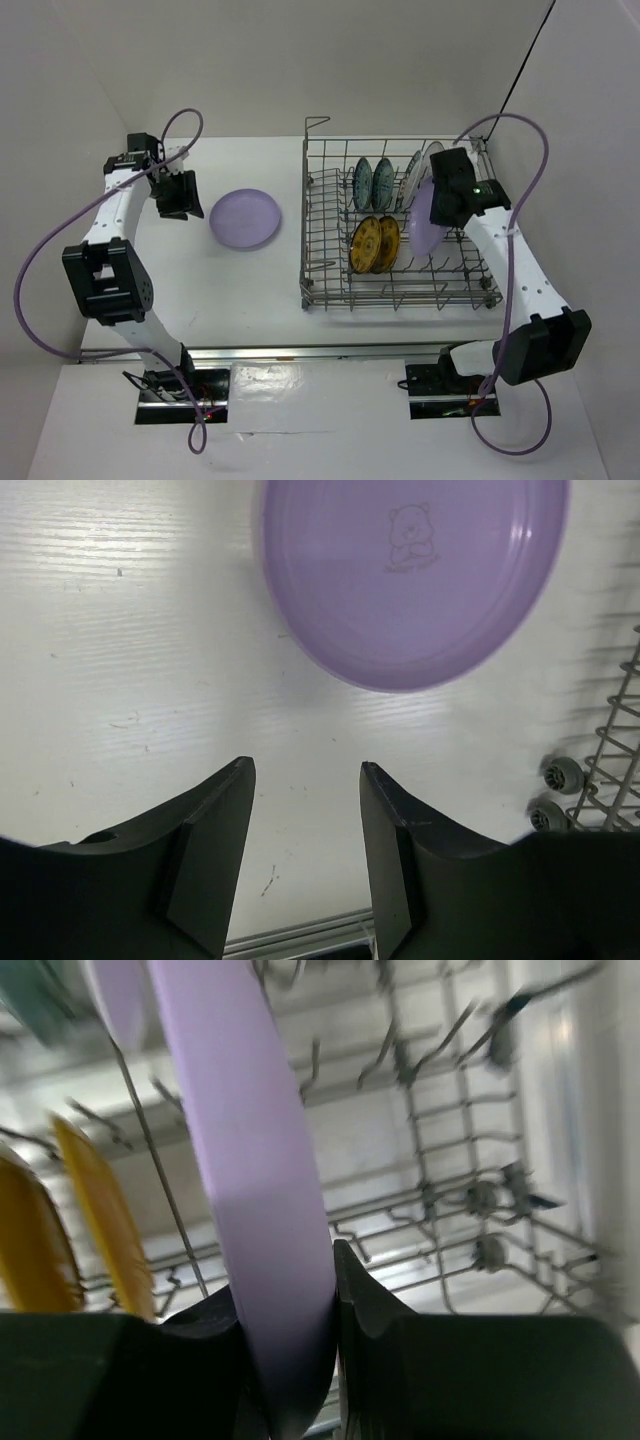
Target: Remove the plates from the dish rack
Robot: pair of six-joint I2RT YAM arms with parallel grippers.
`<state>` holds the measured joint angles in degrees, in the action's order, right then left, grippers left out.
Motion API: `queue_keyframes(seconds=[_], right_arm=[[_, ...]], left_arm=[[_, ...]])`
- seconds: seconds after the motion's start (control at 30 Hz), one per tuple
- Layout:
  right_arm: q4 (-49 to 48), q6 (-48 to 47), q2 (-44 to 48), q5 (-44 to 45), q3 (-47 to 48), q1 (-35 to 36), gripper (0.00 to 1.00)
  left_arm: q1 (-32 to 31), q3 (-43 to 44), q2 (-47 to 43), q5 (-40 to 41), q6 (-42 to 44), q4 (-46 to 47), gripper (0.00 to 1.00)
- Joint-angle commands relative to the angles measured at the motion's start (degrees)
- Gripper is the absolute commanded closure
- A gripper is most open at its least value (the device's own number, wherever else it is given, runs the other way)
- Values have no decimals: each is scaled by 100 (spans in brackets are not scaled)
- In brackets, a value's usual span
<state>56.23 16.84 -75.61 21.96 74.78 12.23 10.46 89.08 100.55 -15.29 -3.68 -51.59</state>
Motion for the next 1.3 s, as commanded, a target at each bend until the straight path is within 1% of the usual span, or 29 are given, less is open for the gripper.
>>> queue_keyframes(seconds=[0.0,0.07,0.13,0.17,0.2,0.23,0.27,0.3,0.33,0.37,0.4,0.43,0.47,0.5,0.53,0.57,0.63,0.67,0.73,0.77,0.83,0.87,0.93,1.03,1.13,1.2,1.23,1.27], right_arm=[[63,-110,240,862,1263,-36,100],[64,-329,240,1273,1660,-36,100],[64,-716,188,1643,2337,-36,100],[12,-796,135,1645,2600,-36,100],[11,-796,22,1532,3090,51,100],[-85,-796,-32,1331,3295,52,100],[-329,-735,-32,589,3419,121,100],[-532,-648,-85,138,3420,174,100],[-795,-464,-85,-284,3290,262,100],[-1459,-384,-85,-1132,3097,480,100],[-1822,-253,-85,-1846,2669,604,100],[-2174,-138,-137,-1853,2490,736,100],[-2804,-33,-321,-2505,2358,998,100],[-3080,116,-462,-2825,2278,1140,100],[-3318,196,-620,-3437,2278,1254,100],[-3720,353,-952,-3670,2278,1482,100],[-4109,486,-1279,-4127,2426,1677,100],[-4381,487,-1437,-4373,2479,1895,100],[-4576,679,-1859,-4698,2664,2072,100],[-4777,802,-2078,-4866,2664,2134,100],[-4998,1126,-2246,-5235,2804,2214,100],[-5155,1198,-2317,-5463,2805,2309,100],[-5209,1199,-2440,-5527,2805,2485,100],[-5288,1251,-2441,-5474,2621,2644,100],[-5456,1435,-2309,-5404,2297,2644,100],[-5578,1506,-2309,-5570,2225,2705,100],[-5579,1506,-2361,-5571,2225,2706,100],[-5579,1506,-2431,-5623,2225,2775,100]], left_arm=[[35,198,-500,-149,253,-307,41],[35,259,-668,-447,332,-360,41],[35,330,-914,-983,535,-431,41],[35,408,-984,-1194,614,-431,41],[35,496,-1055,-1666,762,-491,41],[35,496,-1168,-1914,825,-553,41],[35,584,-1222,-2151,878,-554,41],[35,584,-1274,-2406,878,-554,41],[35,645,-1327,-2905,956,-554,39],[35,646,-1415,-3153,1009,-554,33],[35,698,-1416,-3556,1010,-501,25],[35,699,-1494,-3664,1010,-449,11],[-17,699,-1599,-3718,932,-378,0],[-70,760,-1600,-3770,861,-326,0],[-70,760,-1696,-3771,860,-264,0],[-201,899,-1766,-3771,808,-264,0],[-264,954,-1837,-3648,738,-264,0],[-333,1041,-1838,-3648,737,-211,0],[-334,1041,-1969,-3482,510,-71,0],[-395,1041,-1969,-3281,378,104,0],[-395,980,-1969,-2623,167,158,0],[-395,980,-1969,-2454,166,158,0],[-395,857,-1969,-1981,79,211,0],[-395,726,-1969,-1567,78,211,0],[-395,488,-2022,-1503,78,263,0],[-395,435,-2022,-1626,78,264,4],[-395,435,-1961,-1844,78,264,17],[-395,435,-1961,-1977,78,212,26]])
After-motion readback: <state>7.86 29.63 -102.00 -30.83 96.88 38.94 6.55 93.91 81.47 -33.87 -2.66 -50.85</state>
